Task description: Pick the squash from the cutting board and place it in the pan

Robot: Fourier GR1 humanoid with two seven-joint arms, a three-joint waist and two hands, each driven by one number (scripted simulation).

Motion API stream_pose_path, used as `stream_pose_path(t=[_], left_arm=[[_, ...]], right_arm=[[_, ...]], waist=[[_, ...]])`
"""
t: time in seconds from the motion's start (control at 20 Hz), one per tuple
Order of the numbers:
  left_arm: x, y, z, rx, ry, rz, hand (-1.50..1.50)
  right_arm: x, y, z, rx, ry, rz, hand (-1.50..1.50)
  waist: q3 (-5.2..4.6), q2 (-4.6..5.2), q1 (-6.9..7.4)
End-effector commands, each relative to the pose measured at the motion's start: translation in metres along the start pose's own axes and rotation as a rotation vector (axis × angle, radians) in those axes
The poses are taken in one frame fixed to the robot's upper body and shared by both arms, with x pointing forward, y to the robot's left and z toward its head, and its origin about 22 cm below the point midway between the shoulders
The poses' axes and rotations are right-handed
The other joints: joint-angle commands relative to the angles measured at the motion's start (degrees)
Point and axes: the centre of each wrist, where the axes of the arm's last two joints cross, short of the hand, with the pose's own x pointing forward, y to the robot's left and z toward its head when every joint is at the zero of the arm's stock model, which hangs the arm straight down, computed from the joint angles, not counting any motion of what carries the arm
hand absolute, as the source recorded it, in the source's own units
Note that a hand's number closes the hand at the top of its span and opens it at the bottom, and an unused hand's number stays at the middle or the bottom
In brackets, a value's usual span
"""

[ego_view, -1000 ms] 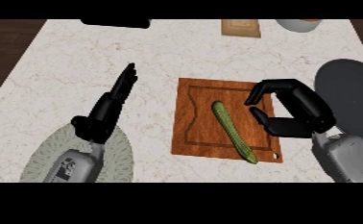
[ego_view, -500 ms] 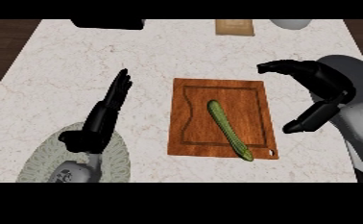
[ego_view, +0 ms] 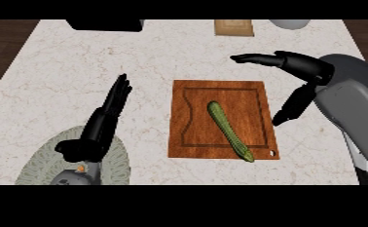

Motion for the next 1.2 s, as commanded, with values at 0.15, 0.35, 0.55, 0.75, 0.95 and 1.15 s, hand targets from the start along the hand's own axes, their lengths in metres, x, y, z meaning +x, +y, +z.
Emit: stream_pose_path(t=[0.15, 0.35, 0.55, 0.75, 0.95, 1.15], left_arm=[[0.005, 0.004, -0.006, -0.003, -0.005, -0.010, 0.00], [0.006, 0.005, 0.004, 0.037, 0.001, 0.013, 0.00], [0.002, 0.013, 0.003, 0.055, -0.002, -0.004, 0.00], [-0.007, -0.004, 0.003, 0.038, 0.000, 0.012, 0.00], [-0.009, 0.001, -0.001, 0.035, -0.004, -0.015, 0.00], [0.010, 0.000, 0.024, 0.043, 0.004, -0.009, 0.00]], right_arm=[[0.003, 0.027, -0.045, 0.330, 0.052, 0.227, -1.50], [0.016, 0.052, -0.057, 0.450, 0.056, 0.341, -1.50], [0.003, 0.091, -0.056, 0.476, 0.085, 0.456, -1.50], [-0.007, 0.082, -0.071, 0.504, 0.128, 0.437, -1.50], [0.002, 0.088, -0.065, 0.501, 0.143, 0.434, -1.50], [-0.009, 0.074, -0.053, 0.472, 0.168, 0.423, -1.50]], waist=[[-0.04, 0.07, -0.14], [-0.07, -0.47, -1.44], [-0.07, -0.47, -1.99], [-0.07, -0.33, -1.77], [-0.08, -0.43, -2.19], [-0.06, -0.49, -1.79]])
